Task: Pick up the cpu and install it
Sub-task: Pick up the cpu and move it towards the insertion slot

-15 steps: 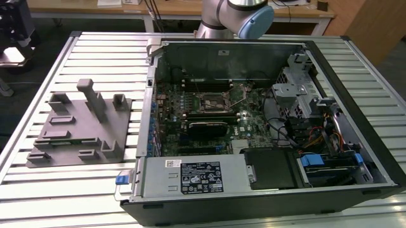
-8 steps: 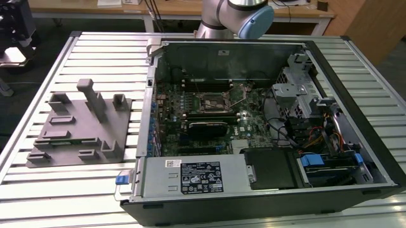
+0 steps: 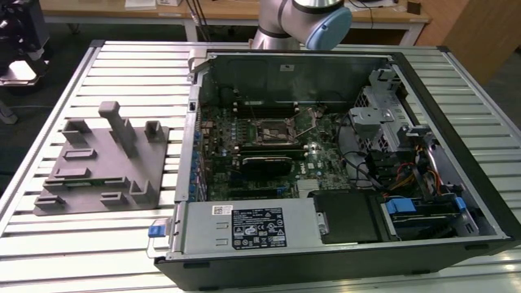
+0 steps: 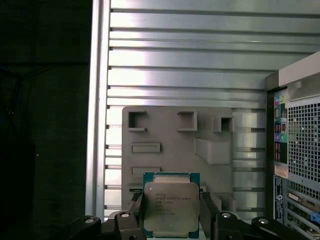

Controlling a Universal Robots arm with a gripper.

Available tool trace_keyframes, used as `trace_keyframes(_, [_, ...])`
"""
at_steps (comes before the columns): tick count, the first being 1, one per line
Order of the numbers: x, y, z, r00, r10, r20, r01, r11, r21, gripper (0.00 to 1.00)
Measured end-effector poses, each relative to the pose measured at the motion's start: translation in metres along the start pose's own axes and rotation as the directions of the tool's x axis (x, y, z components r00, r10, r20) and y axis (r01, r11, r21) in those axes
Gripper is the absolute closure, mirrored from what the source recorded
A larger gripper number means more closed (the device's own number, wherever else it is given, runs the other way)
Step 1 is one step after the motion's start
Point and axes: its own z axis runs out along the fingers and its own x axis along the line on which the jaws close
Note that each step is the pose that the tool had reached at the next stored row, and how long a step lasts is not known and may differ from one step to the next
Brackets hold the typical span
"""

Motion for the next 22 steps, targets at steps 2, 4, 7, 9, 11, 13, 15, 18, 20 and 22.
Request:
trace_keyframes(2, [-0.0007,0.0,0.0001,1.0,0.0,0.0001,0.0,1.0,-0.0001,0.47])
trace_keyframes(4, [-0.0012,0.0,0.0,1.0,0.0,0.0,0.0,1.0,0.0,0.47])
trace_keyframes(7, [-0.0017,0.0,0.0,1.0,0.0,0.0,0.0,1.0,0.0,0.47])
trace_keyframes(9, [-0.0021,0.0,0.0,1.0,0.0,0.0001,0.0,1.0,0.0,0.47])
trace_keyframes(11, [-0.0026,0.0,0.0,1.0,0.0,0.0,0.0,1.0,0.0,0.47])
trace_keyframes(13, [-0.0035,0.0,0.0,1.0,0.0,0.0,0.0,1.0,0.0,0.47])
trace_keyframes(15, [-0.0045,0.0,0.0001,1.0,0.0,0.0001,0.0,1.0,0.0,0.47])
trace_keyframes(18, [-0.0051,0.0,0.0,1.0,0.0,0.0,0.0,1.0,0.0,0.47])
trace_keyframes(20, [-0.0055,0.0,0.0001,1.0,0.0,0.0,0.0,1.0,0.0,0.47])
trace_keyframes(22, [-0.0059,0.0,0.0001,1.0,0.0,0.0,0.0,1.0,0.0,0.47])
